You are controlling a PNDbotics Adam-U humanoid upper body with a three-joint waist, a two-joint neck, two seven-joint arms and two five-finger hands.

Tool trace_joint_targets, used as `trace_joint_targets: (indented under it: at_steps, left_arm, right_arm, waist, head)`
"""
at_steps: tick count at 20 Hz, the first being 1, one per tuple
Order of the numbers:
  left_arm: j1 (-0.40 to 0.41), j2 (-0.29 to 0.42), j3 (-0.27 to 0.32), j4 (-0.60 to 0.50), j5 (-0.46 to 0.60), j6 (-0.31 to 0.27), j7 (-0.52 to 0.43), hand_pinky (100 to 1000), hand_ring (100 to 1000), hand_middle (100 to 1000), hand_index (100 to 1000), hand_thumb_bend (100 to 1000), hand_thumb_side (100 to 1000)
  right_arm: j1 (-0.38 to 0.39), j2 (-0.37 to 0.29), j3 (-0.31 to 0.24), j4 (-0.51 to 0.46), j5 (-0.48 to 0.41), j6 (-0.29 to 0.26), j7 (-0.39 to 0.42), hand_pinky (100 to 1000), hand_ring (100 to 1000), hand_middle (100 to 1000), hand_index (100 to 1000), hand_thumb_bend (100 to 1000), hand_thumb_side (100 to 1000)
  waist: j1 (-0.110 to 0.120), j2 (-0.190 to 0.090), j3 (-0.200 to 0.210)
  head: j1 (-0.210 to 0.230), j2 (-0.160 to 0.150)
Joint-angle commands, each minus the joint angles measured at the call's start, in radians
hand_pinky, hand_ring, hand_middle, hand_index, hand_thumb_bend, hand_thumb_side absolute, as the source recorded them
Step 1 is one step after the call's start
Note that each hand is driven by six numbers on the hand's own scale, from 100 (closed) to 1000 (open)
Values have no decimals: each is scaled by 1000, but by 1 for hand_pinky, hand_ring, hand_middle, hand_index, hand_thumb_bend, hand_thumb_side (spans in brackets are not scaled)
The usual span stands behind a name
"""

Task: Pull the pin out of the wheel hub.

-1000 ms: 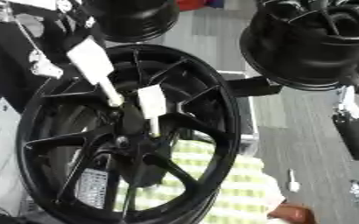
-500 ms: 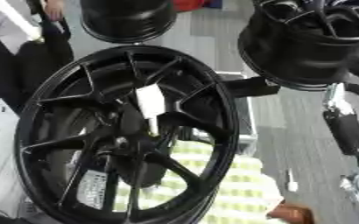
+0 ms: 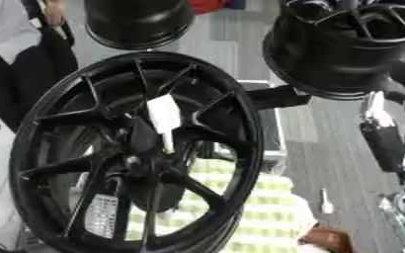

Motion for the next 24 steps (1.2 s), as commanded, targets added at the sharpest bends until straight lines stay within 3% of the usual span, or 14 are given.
trace_joint_targets:
  at_steps: [1, 6, 16, 17, 19, 20, 22, 24]
  left_arm:
    - [-1, 55, 11, 36, -40, -22, 17, 851, 849, 824, 854, 100, 172]
    - [-1, 43, 12, 60, -97, -35, 27, 849, 853, 817, 857, 100, 239]
    - [-1, 35, 13, 65, -91, -42, 29, 826, 814, 782, 843, 100, 252]
    - [0, 35, 13, 65, -90, -43, 28, 828, 818, 793, 855, 100, 248]
    - [1, 33, 11, 62, -86, -48, 23, 846, 843, 857, 906, 100, 149]
    - [2, 32, 10, 58, -83, -55, 20, 869, 862, 885, 926, 163, 100]
    - [3, 32, 10, 50, -82, -74, 19, 863, 850, 871, 910, 210, 100]
    - [4, 32, 11, 40, -91, -91, 35, 856, 842, 855, 902, 185, 100]
  right_arm:
    - [-10, -21, -6, -18, 5, -5, 1, 732, 849, 793, 817, 100, 648]
    - [-11, -21, -8, -18, 4, -8, -1, 733, 849, 793, 817, 100, 651]
    - [-12, -21, -9, -18, 1, -9, -1, 733, 849, 793, 817, 100, 651]
    - [-12, -21, -9, -18, 1, -9, -1, 733, 849, 793, 817, 100, 651]
    - [-12, -20, -9, -18, 1, -9, 0, 732, 849, 793, 817, 100, 651]
    - [-12, -19, -8, -18, 0, -9, 0, 732, 849, 793, 817, 100, 652]
    - [-12, -19, -8, -18, -1, -8, 0, 732, 849, 793, 817, 100, 652]
    - [-13, -18, -8, -18, -1, -9, 0, 732, 849, 793, 817, 100, 651]
  waist:
    - [6, -11, -3]
    - [5, -10, -5]
    - [4, -12, -3]
    - [4, -12, -3]
    - [4, -12, -2]
    - [4, -12, -2]
    - [4, -12, -2]
    - [3, -12, -1]
  head:
    - [5, 3]
    - [7, 5]
    - [7, 5]
    - [7, 5]
    - [8, 5]
    - [8, 5]
    - [9, 5]
    - [9, 5]
